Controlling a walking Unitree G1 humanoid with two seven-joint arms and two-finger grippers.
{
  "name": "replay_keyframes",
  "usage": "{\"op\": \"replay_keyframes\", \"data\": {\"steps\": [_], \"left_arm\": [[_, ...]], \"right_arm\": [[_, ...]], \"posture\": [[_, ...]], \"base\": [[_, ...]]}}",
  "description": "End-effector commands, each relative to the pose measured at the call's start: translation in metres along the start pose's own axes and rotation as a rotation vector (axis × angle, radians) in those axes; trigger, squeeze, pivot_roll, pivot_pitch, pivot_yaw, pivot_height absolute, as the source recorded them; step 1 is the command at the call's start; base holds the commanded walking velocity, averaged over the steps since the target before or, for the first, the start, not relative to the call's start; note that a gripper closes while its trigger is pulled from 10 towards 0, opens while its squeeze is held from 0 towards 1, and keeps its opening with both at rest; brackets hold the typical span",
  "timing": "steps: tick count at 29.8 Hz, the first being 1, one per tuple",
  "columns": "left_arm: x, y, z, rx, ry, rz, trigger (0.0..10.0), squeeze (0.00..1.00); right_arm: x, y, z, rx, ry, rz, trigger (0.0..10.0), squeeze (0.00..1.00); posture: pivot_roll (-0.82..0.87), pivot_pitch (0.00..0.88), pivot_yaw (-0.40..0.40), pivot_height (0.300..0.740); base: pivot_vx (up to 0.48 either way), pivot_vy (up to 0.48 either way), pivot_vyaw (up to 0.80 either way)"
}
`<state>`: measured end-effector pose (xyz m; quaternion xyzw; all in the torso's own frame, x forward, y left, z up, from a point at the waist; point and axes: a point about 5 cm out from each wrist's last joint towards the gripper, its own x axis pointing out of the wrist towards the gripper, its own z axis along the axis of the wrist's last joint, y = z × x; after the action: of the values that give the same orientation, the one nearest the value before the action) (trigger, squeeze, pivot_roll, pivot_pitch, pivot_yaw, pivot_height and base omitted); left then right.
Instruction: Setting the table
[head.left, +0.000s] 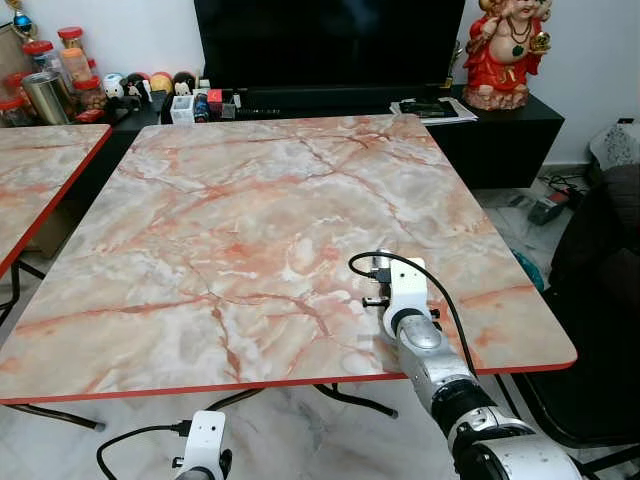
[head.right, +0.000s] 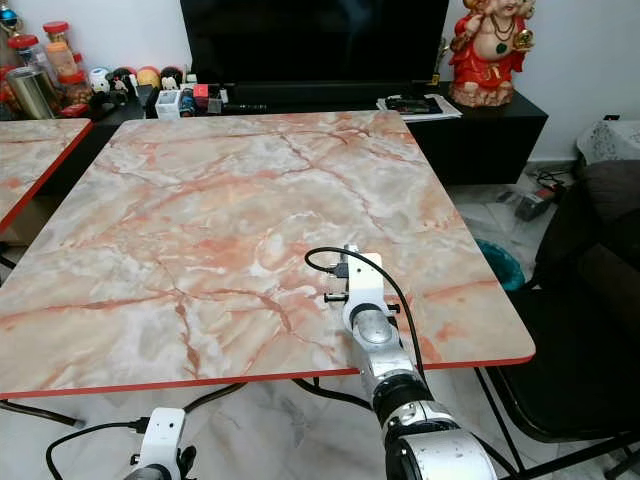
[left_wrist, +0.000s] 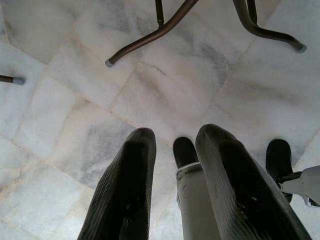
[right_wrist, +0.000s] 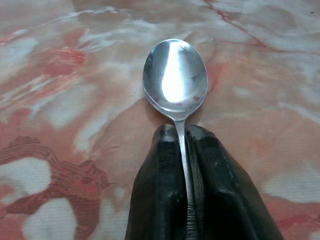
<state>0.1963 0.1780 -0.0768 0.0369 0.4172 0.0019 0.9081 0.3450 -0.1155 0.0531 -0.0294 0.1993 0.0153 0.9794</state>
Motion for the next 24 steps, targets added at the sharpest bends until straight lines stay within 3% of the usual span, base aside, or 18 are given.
{"op": "replay_keyframes", "data": {"steps": [1,2,5,8,24], "left_arm": [[0.000,0.002,0.000,0.013,0.012,0.003,10.0,0.00],[0.000,0.002,0.000,0.012,0.012,0.003,10.0,0.00],[0.000,0.001,0.000,0.010,0.012,0.002,10.0,0.00],[0.000,0.001,0.000,0.013,0.013,0.000,10.0,0.00],[0.000,0.000,0.000,0.009,0.012,-0.003,10.0,0.00]], "right_arm": [[0.001,0.004,0.002,0.002,-0.001,0.012,10.0,0.82],[0.001,0.004,0.003,0.002,-0.002,0.013,10.0,0.90],[0.001,0.007,0.005,0.005,-0.013,0.032,10.0,0.91],[0.001,0.009,0.005,-0.002,-0.016,0.035,10.0,1.00],[0.002,0.010,0.014,-0.018,-0.060,0.039,10.0,1.00]], "posture": [[-0.04,0.000,0.005,0.740],[-0.04,0.000,0.005,0.740],[-0.04,0.000,0.005,0.740],[-0.03,0.000,0.004,0.740],[-0.03,0.000,0.002,0.740]], "base": [[0.000,0.000,0.00],[0.000,0.000,0.00],[0.000,0.000,0.00],[0.000,0.000,0.00],[0.000,0.000,0.00]]}}
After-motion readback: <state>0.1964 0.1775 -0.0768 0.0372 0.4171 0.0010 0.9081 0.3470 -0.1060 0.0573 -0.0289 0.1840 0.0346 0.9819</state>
